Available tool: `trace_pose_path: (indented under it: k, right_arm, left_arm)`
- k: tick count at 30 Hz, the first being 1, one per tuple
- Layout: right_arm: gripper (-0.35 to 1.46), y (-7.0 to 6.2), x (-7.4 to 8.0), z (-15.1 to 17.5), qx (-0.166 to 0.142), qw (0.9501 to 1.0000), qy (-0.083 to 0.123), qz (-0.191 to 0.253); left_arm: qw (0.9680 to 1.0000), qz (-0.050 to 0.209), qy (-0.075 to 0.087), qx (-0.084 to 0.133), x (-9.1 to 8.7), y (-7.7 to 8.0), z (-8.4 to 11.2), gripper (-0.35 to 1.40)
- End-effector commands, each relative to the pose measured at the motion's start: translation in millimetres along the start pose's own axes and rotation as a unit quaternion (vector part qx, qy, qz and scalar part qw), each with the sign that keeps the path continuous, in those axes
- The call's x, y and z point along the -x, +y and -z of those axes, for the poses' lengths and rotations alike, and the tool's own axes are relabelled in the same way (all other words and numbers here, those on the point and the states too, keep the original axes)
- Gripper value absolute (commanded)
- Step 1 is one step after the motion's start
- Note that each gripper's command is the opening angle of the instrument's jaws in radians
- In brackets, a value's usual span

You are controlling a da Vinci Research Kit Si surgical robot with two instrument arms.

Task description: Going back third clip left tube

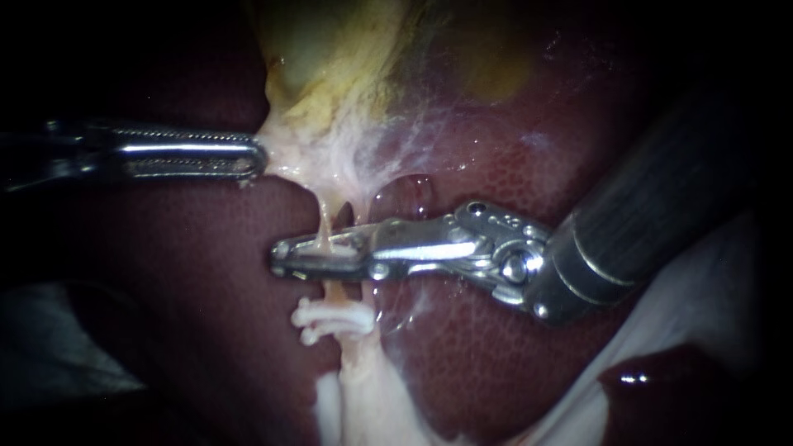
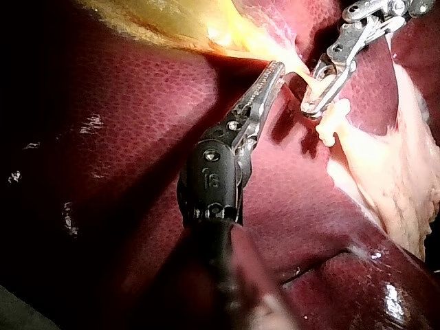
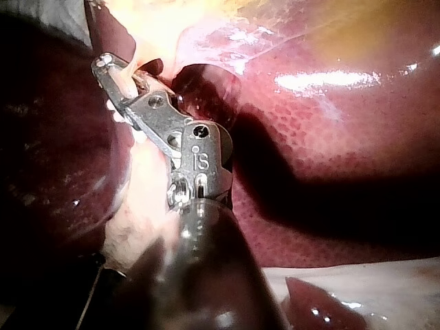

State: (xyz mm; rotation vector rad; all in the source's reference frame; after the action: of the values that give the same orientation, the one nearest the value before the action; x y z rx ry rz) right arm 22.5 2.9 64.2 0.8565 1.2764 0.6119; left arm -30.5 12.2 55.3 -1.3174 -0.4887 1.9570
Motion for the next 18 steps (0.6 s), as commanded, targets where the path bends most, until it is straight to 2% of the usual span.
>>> trace_pose_path:
  k: [1,3,5,7,11,15,18]
  right_arm:
    - [-0.34,0.1,0.0,0.0,0.0,1.0,0.0,0.0]
    - [0.02,0.3,0.0,-0.2,0.001,1.0,-0.001,0.0]
    - [0.26,0.7,0.1,-0.6,0.006,1.0,0.0,0.006]
    - [0.39,1.1,0.3,-1.1,0.015,0.9998,0.003,0.01]
    - [0.46,2.6,1.1,-1.5,0.031,0.9994,0.006,0.012]
    - [0.49,4.7,1.5,-0.8,0.066,0.9976,0.017,0.011]
    - [0.49,5.7,1.8,0.0,0.072,0.9972,0.018,0.01]
  left_arm:
    - [1.0,0.0,0.0,0.0,0.0,0.0,0.0,-0.35]
    - [1.0,0.0,0.0,0.0,0.0,0.0,0.0,-0.35]
    - [1.0,0.0,0.0,0.0,0.0,0.0,0.0,-0.35]
    - [1.0,0.0,0.0,0.0,0.0,0.0,0.0,-0.35]
    - [1.0,0.0,0.0,0.0,0.0,0.0,0.0,-0.35]
    - [1.0,0.0,0.0,0.0,0.0,0.0,0.0,-0.35]
    - [1.0,0.0,0.0,0.0,0.1,0.1,0.0,-0.35]
